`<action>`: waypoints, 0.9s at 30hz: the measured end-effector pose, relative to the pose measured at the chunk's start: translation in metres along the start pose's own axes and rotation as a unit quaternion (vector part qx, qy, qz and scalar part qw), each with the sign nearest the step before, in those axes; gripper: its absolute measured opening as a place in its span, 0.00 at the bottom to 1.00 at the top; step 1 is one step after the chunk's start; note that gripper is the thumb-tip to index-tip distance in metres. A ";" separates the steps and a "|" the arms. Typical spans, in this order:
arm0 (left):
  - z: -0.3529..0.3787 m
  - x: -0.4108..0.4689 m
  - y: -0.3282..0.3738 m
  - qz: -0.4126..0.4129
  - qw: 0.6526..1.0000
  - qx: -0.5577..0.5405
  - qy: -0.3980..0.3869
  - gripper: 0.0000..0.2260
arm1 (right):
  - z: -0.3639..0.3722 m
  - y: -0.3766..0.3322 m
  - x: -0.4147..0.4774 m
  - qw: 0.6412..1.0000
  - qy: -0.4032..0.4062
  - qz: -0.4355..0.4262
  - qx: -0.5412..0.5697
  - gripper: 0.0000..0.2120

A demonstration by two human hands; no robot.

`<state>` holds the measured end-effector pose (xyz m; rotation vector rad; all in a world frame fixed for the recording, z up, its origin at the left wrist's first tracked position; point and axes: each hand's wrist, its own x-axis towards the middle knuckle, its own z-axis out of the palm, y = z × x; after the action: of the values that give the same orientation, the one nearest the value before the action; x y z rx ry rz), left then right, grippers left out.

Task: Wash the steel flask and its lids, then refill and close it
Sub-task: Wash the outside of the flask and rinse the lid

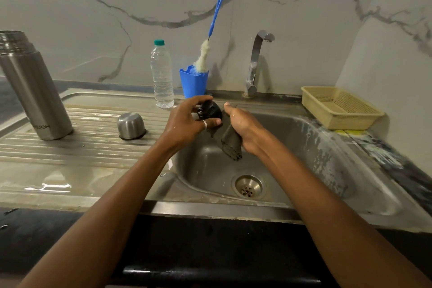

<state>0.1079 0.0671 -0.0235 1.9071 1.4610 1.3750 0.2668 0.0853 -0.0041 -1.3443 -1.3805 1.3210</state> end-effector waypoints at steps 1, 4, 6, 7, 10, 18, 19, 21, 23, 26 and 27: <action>-0.001 0.000 0.000 -0.012 1.000 -0.015 -0.003 0.29 | -0.001 0.000 0.000 1.000 -0.005 0.000 -0.013 0.25; -0.003 -0.002 0.001 -0.057 0.994 -0.097 -0.009 0.33 | -0.005 -0.003 -0.001 0.999 -0.015 -0.016 -0.044 0.24; -0.002 -0.003 0.003 -0.071 0.989 -0.127 -0.004 0.37 | -0.007 -0.003 -0.002 0.996 -0.027 -0.031 -0.073 0.23; -0.001 -0.002 0.003 -0.072 0.990 -0.125 0.003 0.38 | -0.008 -0.003 -0.003 0.995 -0.026 -0.038 -0.094 0.23; 0.000 -0.002 0.002 -0.063 0.995 -0.067 0.037 0.40 | -0.011 -0.006 -0.007 0.989 0.021 -0.058 -0.133 0.24; 0.000 0.001 -0.006 -0.055 0.994 -0.010 0.095 0.31 | 0.015 -0.002 -0.017 0.914 0.078 -0.292 -0.270 0.12; -0.002 0.001 -0.008 -0.057 0.993 0.003 0.106 0.29 | 0.020 0.003 -0.018 0.903 0.073 -0.317 -0.279 0.15; -0.007 0.002 -0.012 -0.070 0.991 0.014 0.114 0.27 | 0.023 0.007 -0.018 0.900 0.064 -0.335 -0.270 0.16; -0.011 0.003 -0.013 -0.074 0.992 0.007 0.105 0.26 | 0.021 0.005 -0.016 0.901 0.077 -0.340 -0.260 0.12; -0.005 0.003 -0.008 -0.058 0.995 -0.008 0.080 0.27 | 0.014 0.007 -0.011 0.898 0.138 -0.338 -0.245 0.10; -0.002 0.003 -0.006 -0.053 0.996 -0.007 0.076 0.26 | 0.013 0.008 -0.011 0.891 0.148 -0.349 -0.251 0.10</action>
<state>0.1029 0.0721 -0.0260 1.7216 1.5934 1.5041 0.2565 0.0715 -0.0124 -1.1158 -1.8115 0.2727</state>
